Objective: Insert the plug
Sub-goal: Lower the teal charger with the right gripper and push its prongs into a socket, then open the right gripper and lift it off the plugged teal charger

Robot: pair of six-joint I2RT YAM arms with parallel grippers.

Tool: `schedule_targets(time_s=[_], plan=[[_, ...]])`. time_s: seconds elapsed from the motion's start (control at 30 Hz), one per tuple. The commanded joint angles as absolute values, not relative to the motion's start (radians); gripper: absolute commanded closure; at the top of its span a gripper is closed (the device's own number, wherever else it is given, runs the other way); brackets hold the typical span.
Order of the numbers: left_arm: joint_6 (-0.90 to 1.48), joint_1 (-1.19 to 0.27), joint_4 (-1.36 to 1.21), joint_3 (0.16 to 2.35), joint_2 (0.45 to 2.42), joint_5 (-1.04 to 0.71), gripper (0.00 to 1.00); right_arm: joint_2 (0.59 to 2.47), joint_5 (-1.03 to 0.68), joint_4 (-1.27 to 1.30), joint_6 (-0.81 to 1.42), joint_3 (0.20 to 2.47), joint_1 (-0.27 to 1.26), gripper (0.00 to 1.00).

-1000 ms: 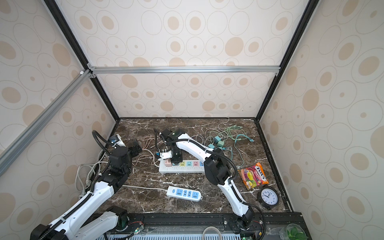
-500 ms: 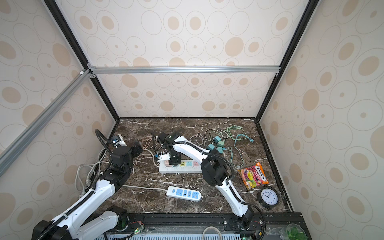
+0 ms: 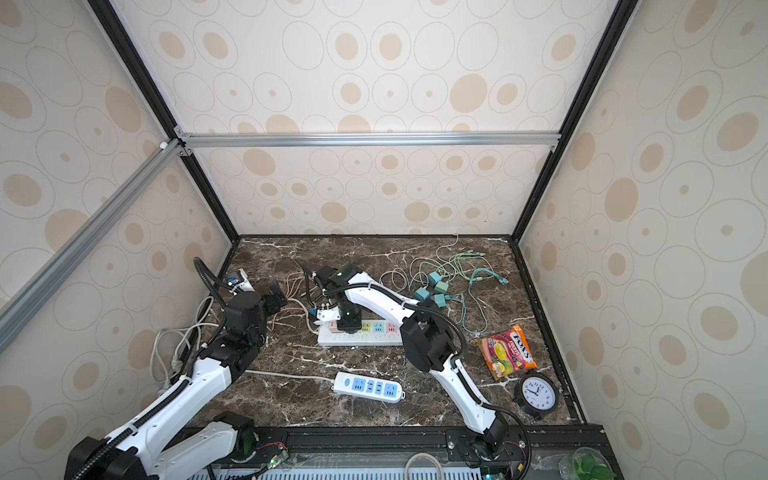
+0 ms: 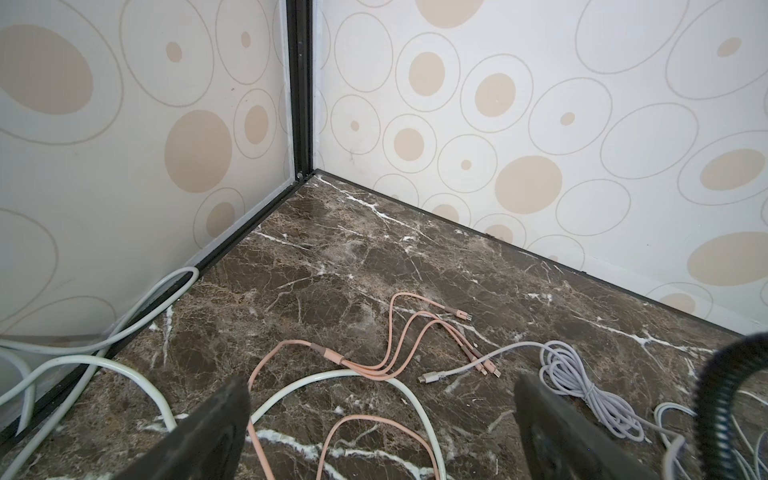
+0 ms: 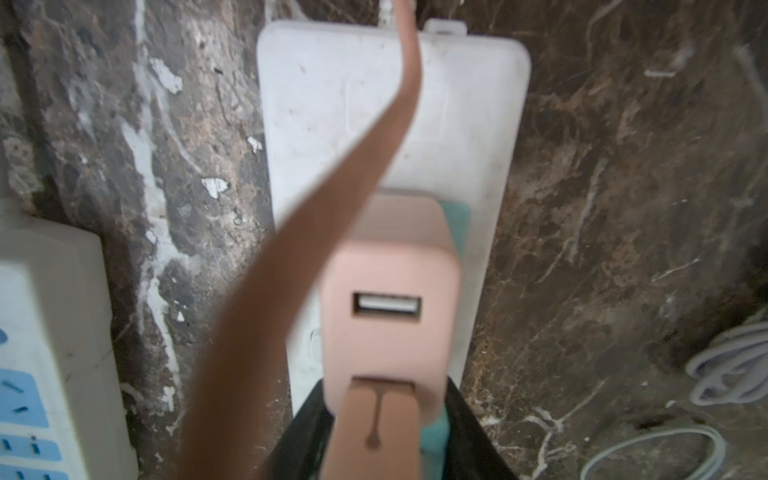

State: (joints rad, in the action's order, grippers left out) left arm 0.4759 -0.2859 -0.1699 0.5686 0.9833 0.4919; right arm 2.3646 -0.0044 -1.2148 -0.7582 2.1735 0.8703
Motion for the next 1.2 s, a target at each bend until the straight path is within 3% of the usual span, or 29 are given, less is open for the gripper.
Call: schedule_targets(time_s=[0.0, 0.17, 0.2, 0.23, 0.73, 1.17], plan=[[0.489, -0.278, -0.158, 0.598, 0.989, 0.507, 0.02, 2.359, -0.014, -1.254, -0.782, 2.147, 0.873, 0.42], [0.489, -0.278, -0.162, 0.603, 0.990, 0.497, 0.02, 2.303, -0.018, -1.229, -0.797, 2.097, 0.873, 0.26], [0.490, -0.279, -0.164, 0.603, 0.988, 0.492, 0.02, 2.295, -0.013, -1.224, -0.798, 2.085, 0.872, 0.08], [0.491, -0.277, -0.167, 0.602, 0.988, 0.487, 0.02, 2.288, -0.011, -1.220, -0.797, 2.075, 0.870, 0.00], [0.436, -0.276, -0.151, 0.634, 1.006, 0.390, 0.02, 2.142, -0.092, -1.204, -0.833, 1.895, 0.832, 0.01], [0.448, -0.276, -0.121, 0.673, 1.084, 0.379, 0.02, 1.894, -0.195, -1.054, -0.816, 1.667, 0.719, 0.01]])
